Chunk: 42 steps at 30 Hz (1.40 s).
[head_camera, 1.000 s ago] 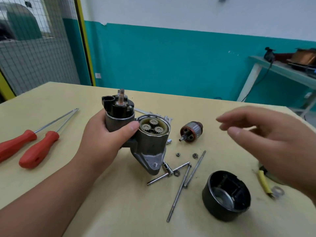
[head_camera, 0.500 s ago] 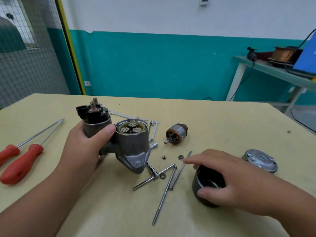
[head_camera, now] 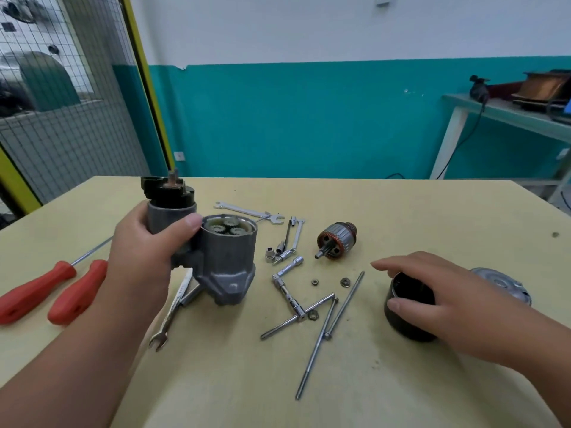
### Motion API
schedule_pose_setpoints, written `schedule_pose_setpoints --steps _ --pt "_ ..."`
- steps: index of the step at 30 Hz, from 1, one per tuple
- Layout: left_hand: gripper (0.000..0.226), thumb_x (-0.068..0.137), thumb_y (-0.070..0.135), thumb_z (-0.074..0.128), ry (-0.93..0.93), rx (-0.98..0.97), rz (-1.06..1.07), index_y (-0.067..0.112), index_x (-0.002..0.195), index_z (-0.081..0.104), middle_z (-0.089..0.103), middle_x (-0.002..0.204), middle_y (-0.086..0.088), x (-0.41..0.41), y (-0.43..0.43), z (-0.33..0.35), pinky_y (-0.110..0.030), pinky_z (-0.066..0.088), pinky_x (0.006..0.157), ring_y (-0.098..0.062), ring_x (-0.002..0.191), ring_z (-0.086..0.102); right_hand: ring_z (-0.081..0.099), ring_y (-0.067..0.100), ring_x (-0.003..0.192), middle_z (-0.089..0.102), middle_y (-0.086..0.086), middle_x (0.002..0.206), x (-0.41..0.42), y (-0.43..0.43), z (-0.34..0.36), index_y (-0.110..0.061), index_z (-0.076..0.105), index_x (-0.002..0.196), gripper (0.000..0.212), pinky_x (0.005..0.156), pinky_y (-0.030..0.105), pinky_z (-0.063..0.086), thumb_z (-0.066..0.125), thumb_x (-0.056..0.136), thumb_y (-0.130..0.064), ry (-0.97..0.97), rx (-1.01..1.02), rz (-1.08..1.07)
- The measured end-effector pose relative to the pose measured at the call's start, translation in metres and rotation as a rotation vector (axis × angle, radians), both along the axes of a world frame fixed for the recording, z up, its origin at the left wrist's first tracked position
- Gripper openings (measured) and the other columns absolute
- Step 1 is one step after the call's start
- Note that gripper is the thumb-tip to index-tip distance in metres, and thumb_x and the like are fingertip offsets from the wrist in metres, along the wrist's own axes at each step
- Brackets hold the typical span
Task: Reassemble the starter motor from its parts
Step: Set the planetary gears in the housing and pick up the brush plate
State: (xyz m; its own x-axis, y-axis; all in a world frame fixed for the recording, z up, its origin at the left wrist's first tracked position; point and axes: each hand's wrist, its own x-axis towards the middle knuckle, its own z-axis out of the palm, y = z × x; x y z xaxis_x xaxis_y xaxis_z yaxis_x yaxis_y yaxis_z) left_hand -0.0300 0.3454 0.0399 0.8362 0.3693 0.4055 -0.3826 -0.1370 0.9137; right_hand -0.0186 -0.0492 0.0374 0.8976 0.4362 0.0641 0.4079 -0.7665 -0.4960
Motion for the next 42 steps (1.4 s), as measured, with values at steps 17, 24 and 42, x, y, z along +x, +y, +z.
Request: schedule_pose_setpoints --steps 17,24,42 --pt "0.043 0.069 0.062 0.078 -0.089 0.699 0.062 0.065 0.107 0.057 0.069 0.106 0.033 -0.011 -0.026 0.004 -0.006 0.046 0.078 0.004 0.099 0.067 0.04 -0.021 0.12 0.045 -0.047 0.122 0.0 0.0 -0.003 -0.077 0.039 0.126 0.047 0.092 0.015 0.039 0.058 0.085 -0.062 -0.027 0.019 -0.013" --pt "0.055 0.078 0.035 0.095 0.017 0.724 0.023 0.062 0.107 0.057 0.069 0.107 0.033 -0.002 -0.011 0.004 -0.019 0.047 0.076 0.012 0.101 0.064 0.039 -0.022 0.118 0.045 -0.045 0.12 -0.001 0.002 -0.001 -0.077 0.038 0.125 0.049 0.091 0.012 0.038 0.06 0.084 -0.062 -0.016 0.027 -0.026" --pt "0.063 0.085 0.029 0.09 -0.003 0.609 0.066 0.066 0.118 0.052 0.059 0.124 0.03 0.025 -0.008 -0.018 -0.021 0.042 0.095 0.009 0.116 0.055 0.056 -0.008 0.107 0.063 -0.027 0.112 0.011 -0.03 0.021 -0.052 0.06 0.124 0.025 0.081 0.028 0.044 0.052 0.1 -0.051 -0.3 0.44 -0.463"
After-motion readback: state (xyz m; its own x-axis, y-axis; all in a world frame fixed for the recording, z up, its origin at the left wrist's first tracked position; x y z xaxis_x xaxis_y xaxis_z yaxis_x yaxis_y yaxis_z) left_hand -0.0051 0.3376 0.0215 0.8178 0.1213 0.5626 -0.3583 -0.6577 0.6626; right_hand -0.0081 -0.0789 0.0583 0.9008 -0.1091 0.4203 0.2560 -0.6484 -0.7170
